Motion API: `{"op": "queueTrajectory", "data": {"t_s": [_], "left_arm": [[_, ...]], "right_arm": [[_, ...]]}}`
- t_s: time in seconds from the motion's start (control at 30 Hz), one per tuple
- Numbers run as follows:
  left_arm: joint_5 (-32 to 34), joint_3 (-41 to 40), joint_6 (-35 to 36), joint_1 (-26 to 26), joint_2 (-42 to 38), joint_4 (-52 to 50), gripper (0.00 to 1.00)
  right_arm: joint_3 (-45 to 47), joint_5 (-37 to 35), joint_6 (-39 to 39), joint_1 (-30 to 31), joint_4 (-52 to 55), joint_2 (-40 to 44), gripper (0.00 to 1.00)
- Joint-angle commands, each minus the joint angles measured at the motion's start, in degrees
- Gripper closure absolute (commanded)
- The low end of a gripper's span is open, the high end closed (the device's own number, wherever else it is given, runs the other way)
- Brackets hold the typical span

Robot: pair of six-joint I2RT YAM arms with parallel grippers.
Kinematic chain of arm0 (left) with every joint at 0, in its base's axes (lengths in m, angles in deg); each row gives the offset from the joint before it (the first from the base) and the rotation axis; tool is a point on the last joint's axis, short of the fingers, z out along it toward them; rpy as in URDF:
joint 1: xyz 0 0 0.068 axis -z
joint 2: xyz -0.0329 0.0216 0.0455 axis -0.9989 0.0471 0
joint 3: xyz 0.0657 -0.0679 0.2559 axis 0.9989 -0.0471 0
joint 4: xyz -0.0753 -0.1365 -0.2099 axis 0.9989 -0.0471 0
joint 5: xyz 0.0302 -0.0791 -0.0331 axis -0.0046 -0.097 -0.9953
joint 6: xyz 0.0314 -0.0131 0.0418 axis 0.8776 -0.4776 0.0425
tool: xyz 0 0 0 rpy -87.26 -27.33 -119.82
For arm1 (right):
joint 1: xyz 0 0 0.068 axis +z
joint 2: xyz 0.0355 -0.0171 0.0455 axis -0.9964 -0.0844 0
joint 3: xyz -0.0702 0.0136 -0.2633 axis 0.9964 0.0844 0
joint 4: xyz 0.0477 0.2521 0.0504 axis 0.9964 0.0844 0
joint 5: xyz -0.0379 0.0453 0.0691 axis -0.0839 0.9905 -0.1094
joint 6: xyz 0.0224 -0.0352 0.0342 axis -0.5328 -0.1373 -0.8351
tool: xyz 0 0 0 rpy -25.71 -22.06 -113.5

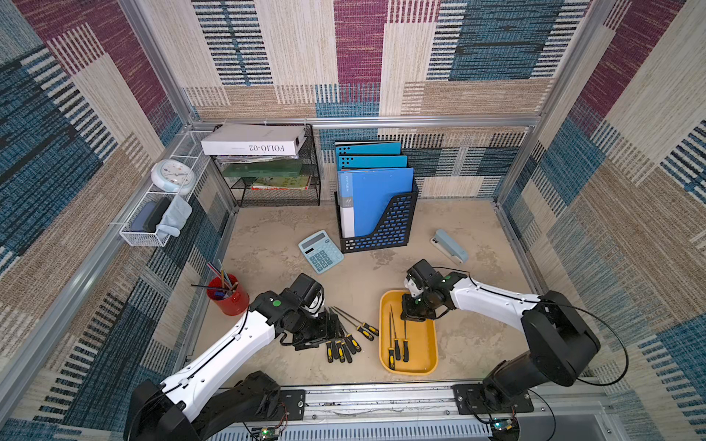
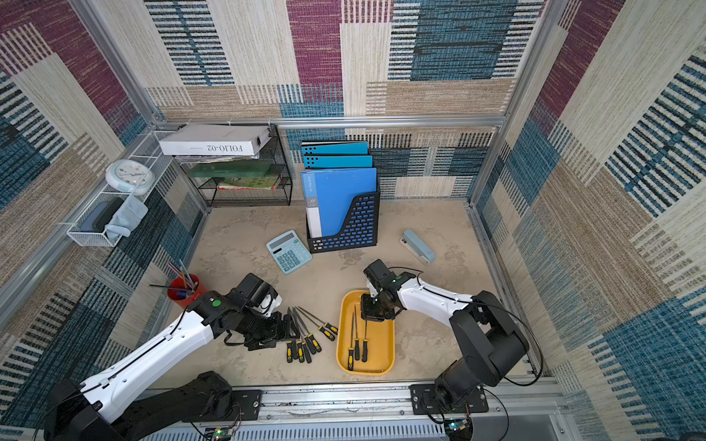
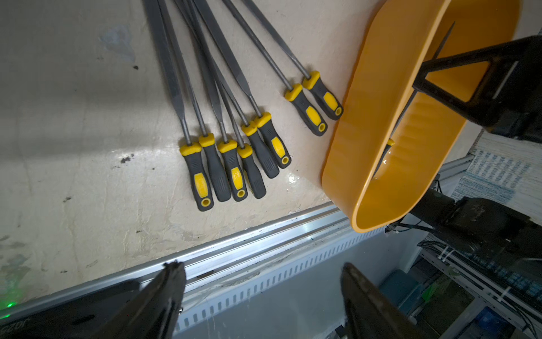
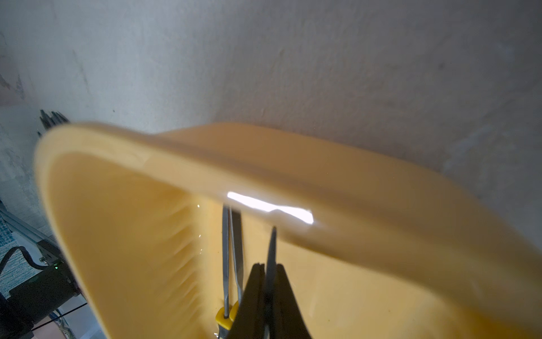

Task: Put the file tool into the storage box
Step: Place the file tool in the storage box.

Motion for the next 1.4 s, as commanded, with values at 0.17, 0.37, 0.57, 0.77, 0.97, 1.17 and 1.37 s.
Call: {"op": "queueTrajectory", "data": {"t_s": [0.17, 0.37, 0.57, 0.77, 0.97, 1.17, 1.37], "left_arm": [[1.6, -1.9, -1.9, -0.2, -1.2, -0.4, 0.14], [1.7, -3.0, -2.4, -0.2, -1.6, -0.4, 0.14], [1.6, -4.4, -3.6, -0.1, -1.3, -0.8, 0.15], [3.3, -6.8, -5.4, 0.2, -0.3, -0.9, 0.29], [7.0, -6.9, -6.3, 1.7, 3.3, -0.5, 0.37], [11.3, -6.5, -7.2, 3.1, 7.2, 1.2, 0.42], [12.7, -6.5, -7.8, 4.3, 9.9, 4.3, 0.44]], "right_arm": [[2.4, -0.1, -0.5, 0.2, -3.4, -0.5, 0.87], [3.2, 0.1, -1.1, 0.2, -3.4, 0.9, 0.72], [2.3, -0.8, -1.5, 0.3, -1.1, 3.9, 0.65], [-1.4, -2.0, -1.0, 0.2, 2.1, 7.0, 0.64], [-4.5, -1.2, 0.4, 0.2, 3.4, 5.5, 0.65], [-5.3, -0.4, 0.8, 0.2, 2.9, 4.4, 0.66], [-5.6, -0.3, 1.3, 0.2, 3.4, 3.9, 0.67]]}}
